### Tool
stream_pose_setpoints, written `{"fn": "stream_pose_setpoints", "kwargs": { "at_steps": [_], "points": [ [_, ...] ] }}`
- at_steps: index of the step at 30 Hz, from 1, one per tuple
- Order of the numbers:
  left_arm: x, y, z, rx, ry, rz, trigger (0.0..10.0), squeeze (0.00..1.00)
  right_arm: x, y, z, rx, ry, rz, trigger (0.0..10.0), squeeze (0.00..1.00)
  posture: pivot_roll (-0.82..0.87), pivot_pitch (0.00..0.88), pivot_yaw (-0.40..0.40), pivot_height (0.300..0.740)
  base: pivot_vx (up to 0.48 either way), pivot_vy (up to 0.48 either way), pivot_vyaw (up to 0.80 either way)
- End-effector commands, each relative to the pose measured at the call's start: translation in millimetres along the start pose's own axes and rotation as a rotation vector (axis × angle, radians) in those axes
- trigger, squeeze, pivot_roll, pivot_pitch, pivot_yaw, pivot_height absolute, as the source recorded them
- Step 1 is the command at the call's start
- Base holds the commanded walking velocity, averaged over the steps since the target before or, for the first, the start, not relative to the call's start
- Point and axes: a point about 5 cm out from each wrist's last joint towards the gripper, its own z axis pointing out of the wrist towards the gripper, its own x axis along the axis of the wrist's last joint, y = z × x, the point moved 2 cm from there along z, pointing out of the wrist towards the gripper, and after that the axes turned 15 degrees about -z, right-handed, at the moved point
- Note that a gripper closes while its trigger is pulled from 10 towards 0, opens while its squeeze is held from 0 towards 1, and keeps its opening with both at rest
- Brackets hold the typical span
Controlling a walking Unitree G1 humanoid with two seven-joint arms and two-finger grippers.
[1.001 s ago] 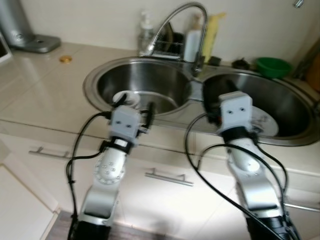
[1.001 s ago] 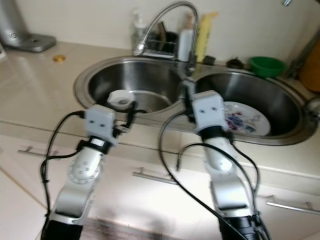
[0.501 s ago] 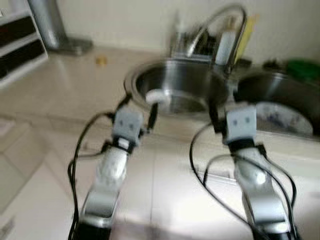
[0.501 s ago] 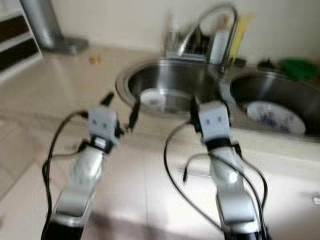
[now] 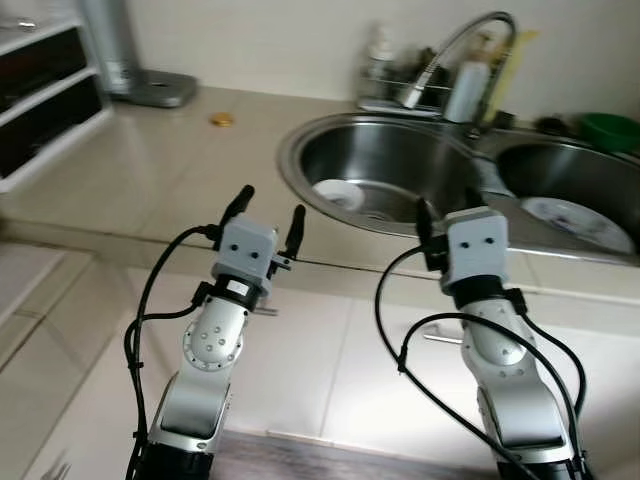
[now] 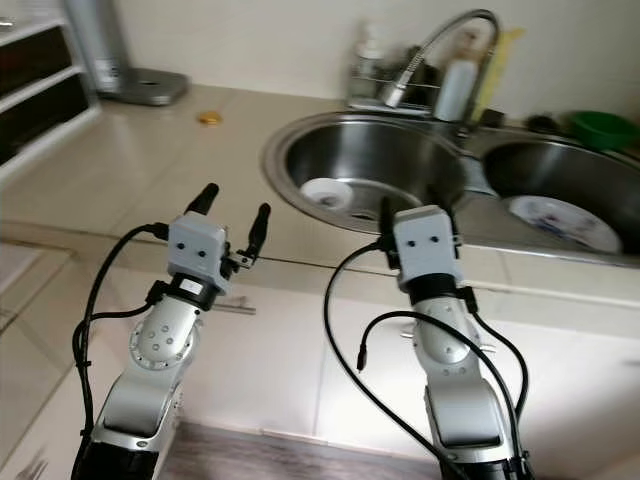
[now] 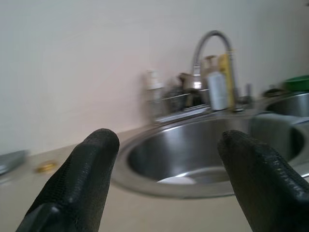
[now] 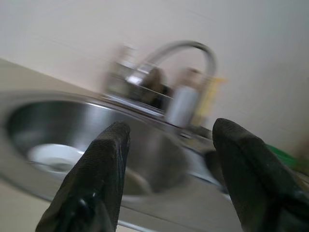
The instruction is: Kitchen organization
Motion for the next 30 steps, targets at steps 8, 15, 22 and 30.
{"fn": "stream_pose_setpoints", "kwargs": {
  "at_steps": [8, 15, 22, 30],
  "points": [
    [0.4, 5.5, -0.8, -0.023, 0.01, -0.001, 10.0, 0.0, -4.6, 20.0, -9.4, -0.101, -0.013, -0.072, 10.0, 0.0, 0.08, 0.0, -0.075, 0.74, 0.0, 0.0, -0.8],
    [0.3, 4.5, -1.1, -0.025, 0.011, 0.006, 10.0, 0.0, -8.5, 15.6, -21.8, -0.078, -0.003, -0.108, 10.0, 0.0, 0.08, 0.0, -0.069, 0.74, 0.0, 0.0, -0.8],
    [0.9, 3.8, 0.0, -0.028, 0.012, 0.013, 10.0, 0.0, -8.1, 15.2, -20.8, -0.094, -0.001, -0.108, 10.0, 0.0, 0.08, 0.0, -0.069, 0.74, 0.0, 0.0, -0.8],
    [1.6, 2.5, 0.6, -0.026, 0.015, 0.021, 10.0, 0.0, -6.3, 15.6, -18.8, -0.114, 0.009, -0.106, 10.0, 0.0, 0.08, 0.0, -0.069, 0.74, 0.0, 0.0, -0.8]
  ]
}}
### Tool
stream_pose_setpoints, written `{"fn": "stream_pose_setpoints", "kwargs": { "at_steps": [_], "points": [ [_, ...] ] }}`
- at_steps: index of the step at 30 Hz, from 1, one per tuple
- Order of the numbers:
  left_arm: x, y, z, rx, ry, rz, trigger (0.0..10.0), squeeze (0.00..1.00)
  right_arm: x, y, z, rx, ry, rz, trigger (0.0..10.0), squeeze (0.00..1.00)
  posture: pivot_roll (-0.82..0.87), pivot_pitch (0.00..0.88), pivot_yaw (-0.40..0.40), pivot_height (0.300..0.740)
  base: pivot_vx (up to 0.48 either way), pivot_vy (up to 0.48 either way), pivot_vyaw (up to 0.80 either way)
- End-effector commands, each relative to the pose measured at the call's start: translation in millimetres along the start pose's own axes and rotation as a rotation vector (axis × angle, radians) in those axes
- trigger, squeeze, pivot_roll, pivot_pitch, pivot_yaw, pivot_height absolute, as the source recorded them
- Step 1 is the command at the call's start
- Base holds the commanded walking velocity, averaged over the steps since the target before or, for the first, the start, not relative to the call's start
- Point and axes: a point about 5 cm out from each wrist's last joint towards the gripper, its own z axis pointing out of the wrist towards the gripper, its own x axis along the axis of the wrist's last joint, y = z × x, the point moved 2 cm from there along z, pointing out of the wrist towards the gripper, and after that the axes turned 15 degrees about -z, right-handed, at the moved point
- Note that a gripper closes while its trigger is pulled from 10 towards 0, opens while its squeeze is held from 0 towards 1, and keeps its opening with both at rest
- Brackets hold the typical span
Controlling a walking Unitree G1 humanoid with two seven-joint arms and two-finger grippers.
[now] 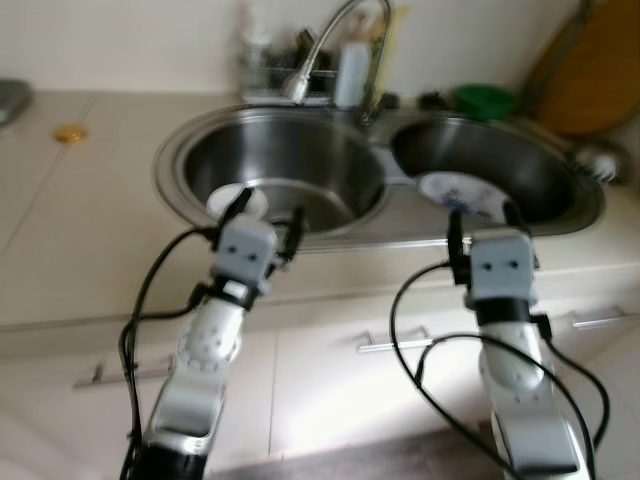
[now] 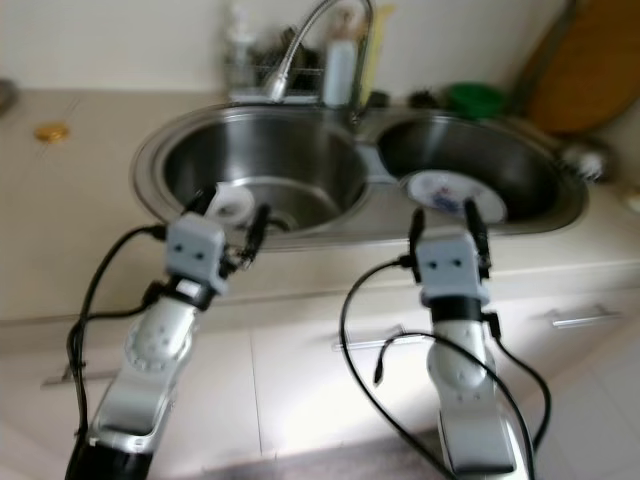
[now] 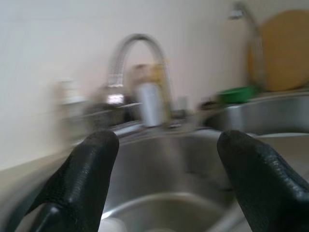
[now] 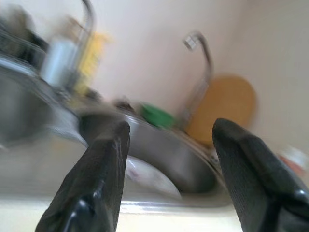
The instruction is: Kitchen organization
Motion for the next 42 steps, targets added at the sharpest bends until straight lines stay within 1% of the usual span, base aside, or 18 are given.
{"fn": "stream_pose_setpoints", "kwargs": {
  "at_steps": [1, 9, 17, 23, 28, 36, 42],
  "points": [
    [3.0, 8.1, 2.1, -0.032, 0.013, 0.0, 10.0, 0.0, 0.4, 7.8, 0.9, -0.041, 0.005, -0.017, 10.0, 0.0, 0.08, 0.0, -0.07, 0.74, 0.0, 0.0, -0.8],
    [3.8, 8.2, 2.2, -0.032, 0.019, 0.002, 10.0, 0.0, 4.1, 13.0, 1.6, -0.082, 0.034, -0.032, 10.0, 0.0, 0.08, 0.0, -0.07, 0.74, 0.0, 0.0, -0.8],
    [4.0, 9.0, 2.0, -0.036, 0.019, 0.001, 10.0, 0.0, 5.0, 14.3, 1.3, -0.093, 0.043, -0.04, 10.0, 0.0, 0.08, 0.0, -0.071, 0.74, 0.0, 0.0, -0.8],
    [2.7, 9.5, 1.3, -0.042, 0.013, -0.002, 10.0, 0.0, 1.0, 14.2, -0.5, -0.097, 0.034, -0.053, 10.0, 0.0, 0.07, 0.0, -0.064, 0.74, 0.0, 0.0, -0.8],
    [0.2, 13.0, 1.1, -0.063, 0.002, -0.012, 10.0, 0.0, -0.7, 15.3, -1.6, -0.104, 0.02, -0.059, 10.0, 0.0, 0.06, 0.0, -0.047, 0.74, 0.0, 0.0, -0.8],
    [-2.0, 16.4, 3.3, -0.088, -0.008, -0.015, 10.0, 0.0, -4.1, 17.3, -2.6, -0.124, -0.002, -0.054, 10.0, 0.0, 0.04, 0.0, -0.027, 0.74, 0.0, 0.0, -0.8],
    [-3.6, 18.8, 3.5, -0.099, -0.016, -0.018, 10.0, 0.0, -4.6, 17.8, -3.1, -0.126, -0.006, -0.056, 10.0, 0.0, 0.04, 0.0, -0.029, 0.74, 0.0, 0.0, -0.8]
  ]
}}
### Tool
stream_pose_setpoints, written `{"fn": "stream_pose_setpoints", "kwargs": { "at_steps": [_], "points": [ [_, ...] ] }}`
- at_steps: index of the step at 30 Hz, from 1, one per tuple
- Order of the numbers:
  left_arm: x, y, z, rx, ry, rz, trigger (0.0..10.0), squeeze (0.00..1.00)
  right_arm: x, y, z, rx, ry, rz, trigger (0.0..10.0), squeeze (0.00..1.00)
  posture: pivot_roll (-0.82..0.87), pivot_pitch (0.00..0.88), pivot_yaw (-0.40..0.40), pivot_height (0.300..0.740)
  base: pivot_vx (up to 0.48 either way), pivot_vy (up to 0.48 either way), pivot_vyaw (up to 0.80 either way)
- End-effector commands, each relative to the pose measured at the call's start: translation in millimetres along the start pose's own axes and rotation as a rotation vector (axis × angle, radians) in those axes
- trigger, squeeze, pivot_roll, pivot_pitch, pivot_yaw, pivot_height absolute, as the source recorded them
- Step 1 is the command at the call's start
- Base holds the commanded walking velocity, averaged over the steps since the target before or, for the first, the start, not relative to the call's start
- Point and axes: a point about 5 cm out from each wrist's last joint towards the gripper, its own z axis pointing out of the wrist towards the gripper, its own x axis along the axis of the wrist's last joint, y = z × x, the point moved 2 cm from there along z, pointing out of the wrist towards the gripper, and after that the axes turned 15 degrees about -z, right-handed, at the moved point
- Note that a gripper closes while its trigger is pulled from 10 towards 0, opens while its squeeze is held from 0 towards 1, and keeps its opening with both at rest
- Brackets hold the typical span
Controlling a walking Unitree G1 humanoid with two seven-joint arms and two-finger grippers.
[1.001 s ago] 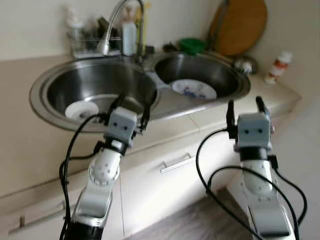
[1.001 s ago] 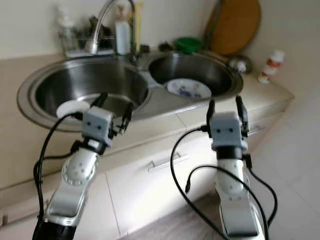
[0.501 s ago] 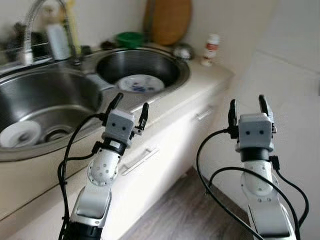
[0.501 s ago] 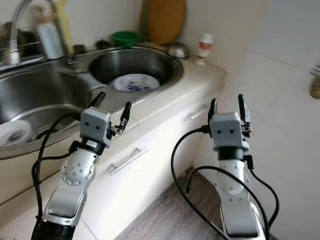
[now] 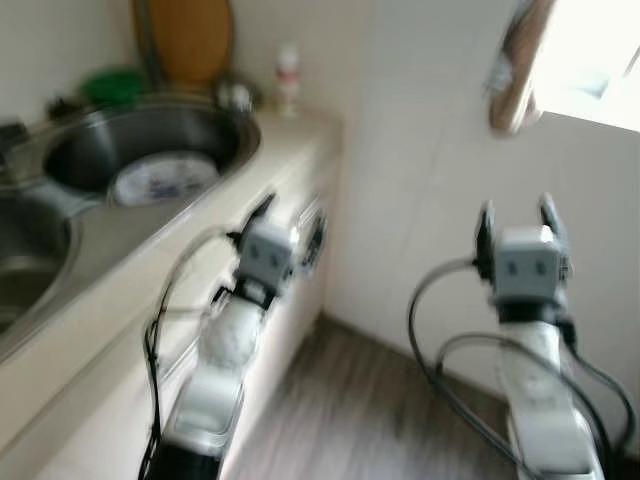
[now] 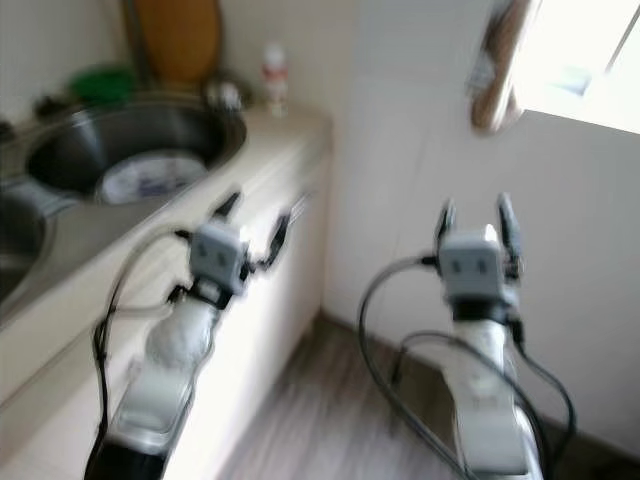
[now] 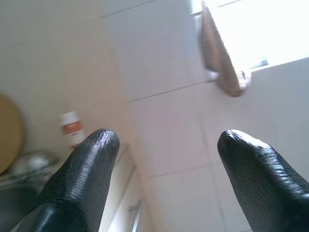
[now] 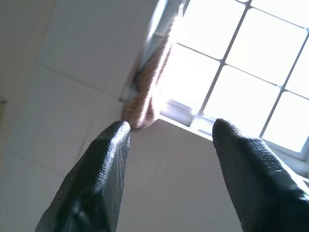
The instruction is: Kitchen organization
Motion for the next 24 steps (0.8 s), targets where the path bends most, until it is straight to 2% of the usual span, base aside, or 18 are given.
{"fn": "stream_pose_setpoints", "kwargs": {
  "at_steps": [1, 9, 12, 24],
  "points": [
    [1.5, -3.4, 0.8, 0.006, 0.001, 0.004, 10.0, 0.0, 3.8, -0.1, -0.2, -0.002, 0.013, -0.005, 10.0, 0.0, 0.04, 0.0, -0.03, 0.74, 0.0, 0.0, -0.8],
    [-0.7, -2.2, -0.4, 0.0, -0.01, 0.002, 10.0, 0.0, 4.1, -4.4, -1.3, 0.015, 0.018, -0.031, 10.0, 0.0, 0.04, 0.0, -0.028, 0.74, 0.0, 0.0, -0.79],
    [-1.5, -1.9, -1.3, -0.003, -0.015, 0.002, 10.0, 0.0, 6.4, -9.3, -3.6, 0.045, 0.039, -0.055, 10.0, 0.0, 0.04, 0.0, -0.028, 0.74, 0.0, 0.0, 0.0],
    [-3.2, 0.0, -1.9, -0.004, -0.024, 0.005, 10.0, 0.0, 2.0, -20.6, -5.1, 0.108, 0.019, -0.043, 10.0, 0.0, 0.05, 0.0, -0.032, 0.74, 0.0, 0.0, 0.0]
  ]
}}
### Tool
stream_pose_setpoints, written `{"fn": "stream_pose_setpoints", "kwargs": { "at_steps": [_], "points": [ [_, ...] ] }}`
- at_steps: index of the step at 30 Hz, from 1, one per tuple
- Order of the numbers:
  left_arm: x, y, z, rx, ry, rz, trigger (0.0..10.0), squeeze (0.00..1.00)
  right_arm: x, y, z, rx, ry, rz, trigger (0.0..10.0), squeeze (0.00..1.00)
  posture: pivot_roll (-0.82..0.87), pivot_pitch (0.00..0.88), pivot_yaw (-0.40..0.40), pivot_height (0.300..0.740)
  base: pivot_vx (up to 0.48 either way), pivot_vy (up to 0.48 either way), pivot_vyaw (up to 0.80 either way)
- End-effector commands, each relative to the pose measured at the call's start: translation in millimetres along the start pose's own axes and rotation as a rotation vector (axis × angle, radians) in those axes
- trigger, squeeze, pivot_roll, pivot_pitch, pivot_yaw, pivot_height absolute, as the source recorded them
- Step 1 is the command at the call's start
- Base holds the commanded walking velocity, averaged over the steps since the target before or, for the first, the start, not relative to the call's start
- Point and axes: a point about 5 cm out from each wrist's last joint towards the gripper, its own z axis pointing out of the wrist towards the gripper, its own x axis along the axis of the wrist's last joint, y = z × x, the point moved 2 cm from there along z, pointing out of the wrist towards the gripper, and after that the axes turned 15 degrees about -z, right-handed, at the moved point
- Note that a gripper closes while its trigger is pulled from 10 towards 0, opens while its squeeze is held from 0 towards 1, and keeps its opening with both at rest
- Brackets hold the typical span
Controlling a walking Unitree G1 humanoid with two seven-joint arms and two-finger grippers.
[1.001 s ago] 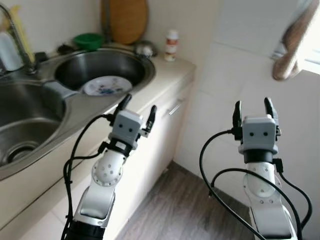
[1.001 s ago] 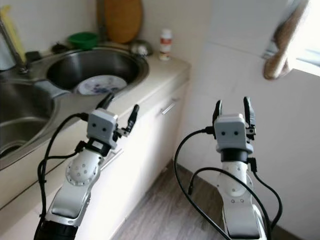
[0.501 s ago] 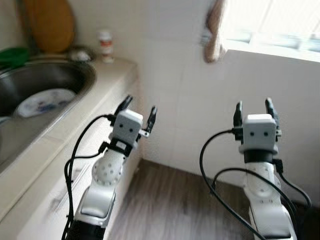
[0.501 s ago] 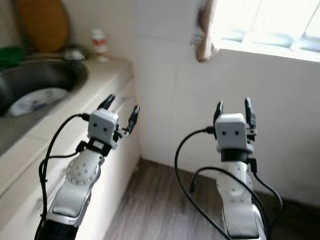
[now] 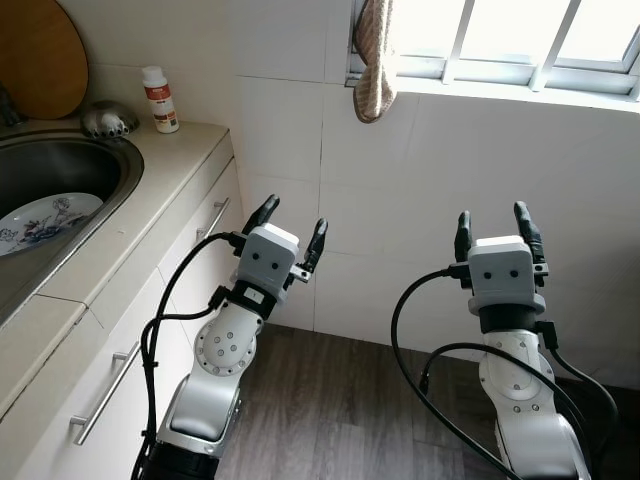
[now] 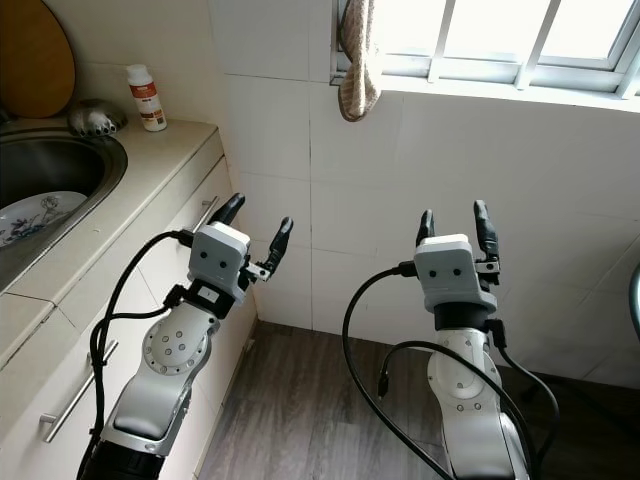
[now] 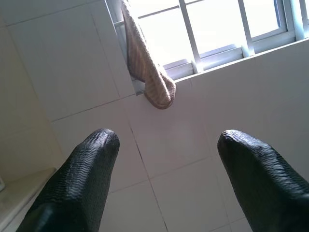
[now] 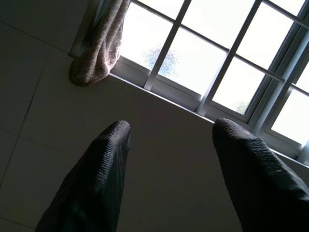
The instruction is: Kitchen organization
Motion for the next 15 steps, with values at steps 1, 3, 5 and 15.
{"fn": "stream_pose_setpoints", "kwargs": {
  "at_steps": [1, 3, 5, 15],
  "points": [
    [-0.3, 0.0, -0.4, 0.001, -0.008, 0.003, 10.0, 0.0, -0.1, -1.4, 1.7, 0.011, -0.002, -0.002, 10.0, 0.0, 0.05, 0.0, -0.035, 0.74, 0.0, 0.0, 0.0],
    [0.0, -0.8, -0.6, 0.008, -0.004, -0.003, 10.0, 0.0, -0.7, -2.4, 2.0, 0.015, -0.004, -0.001, 10.0, 0.0, 0.05, 0.0, -0.037, 0.74, 0.0, 0.0, 0.0],
    [0.2, -1.5, -0.8, 0.013, -0.003, -0.006, 10.0, 0.0, -1.4, -3.4, 2.5, 0.019, -0.007, 0.0, 10.0, 0.0, 0.05, 0.0, -0.039, 0.74, 0.0, 0.0, 0.0],
    [-1.0, 0.3, -1.6, 0.007, -0.012, -0.011, 10.0, 0.0, -2.6, -6.1, 4.3, 0.032, -0.015, 0.013, 10.0, 0.0, 0.06, 0.0, -0.042, 0.74, 0.0, 0.0, 0.0]
  ]
}}
